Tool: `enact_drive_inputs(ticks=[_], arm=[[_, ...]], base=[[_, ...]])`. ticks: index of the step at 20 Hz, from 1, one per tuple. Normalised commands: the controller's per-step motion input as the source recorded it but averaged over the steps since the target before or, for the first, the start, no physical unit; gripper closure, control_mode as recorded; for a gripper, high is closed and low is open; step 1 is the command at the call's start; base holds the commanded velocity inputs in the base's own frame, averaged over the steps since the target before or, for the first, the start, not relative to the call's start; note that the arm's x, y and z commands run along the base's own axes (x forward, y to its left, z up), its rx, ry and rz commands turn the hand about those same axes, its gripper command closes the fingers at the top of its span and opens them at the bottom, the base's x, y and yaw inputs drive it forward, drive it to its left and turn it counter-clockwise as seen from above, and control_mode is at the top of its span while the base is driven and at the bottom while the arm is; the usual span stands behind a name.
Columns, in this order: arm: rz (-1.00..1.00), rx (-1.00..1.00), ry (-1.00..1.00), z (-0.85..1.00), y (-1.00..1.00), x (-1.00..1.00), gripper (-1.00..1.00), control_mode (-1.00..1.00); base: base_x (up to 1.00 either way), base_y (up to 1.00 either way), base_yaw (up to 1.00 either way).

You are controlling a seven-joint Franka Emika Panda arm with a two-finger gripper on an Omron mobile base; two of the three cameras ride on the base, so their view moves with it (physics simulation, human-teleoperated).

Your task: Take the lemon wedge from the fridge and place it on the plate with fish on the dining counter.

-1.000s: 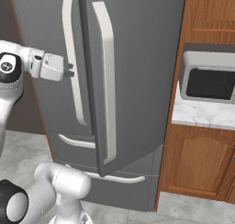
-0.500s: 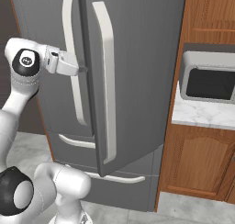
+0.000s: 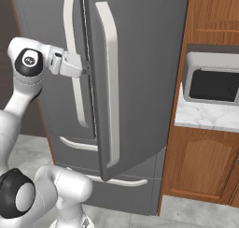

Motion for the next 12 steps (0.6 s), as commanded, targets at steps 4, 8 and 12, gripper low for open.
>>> enact_drive_inputs(ticks=[4, 8, 12], arm=[[0.0, 0.0, 0.0, -0.01, -0.46, -0.06, -1.0, -1.0], [-0.06, 0.03, 0.0, -0.18, -0.85, -0.56, -1.0, -1.0], [-0.11, 0.06, -0.03, -0.3, -1.0, -0.9, -1.0, -1.0]], base=[[0.0, 0.0, 0.0], [0.0, 0.0, 0.0], [0.0, 0.0, 0.0]])
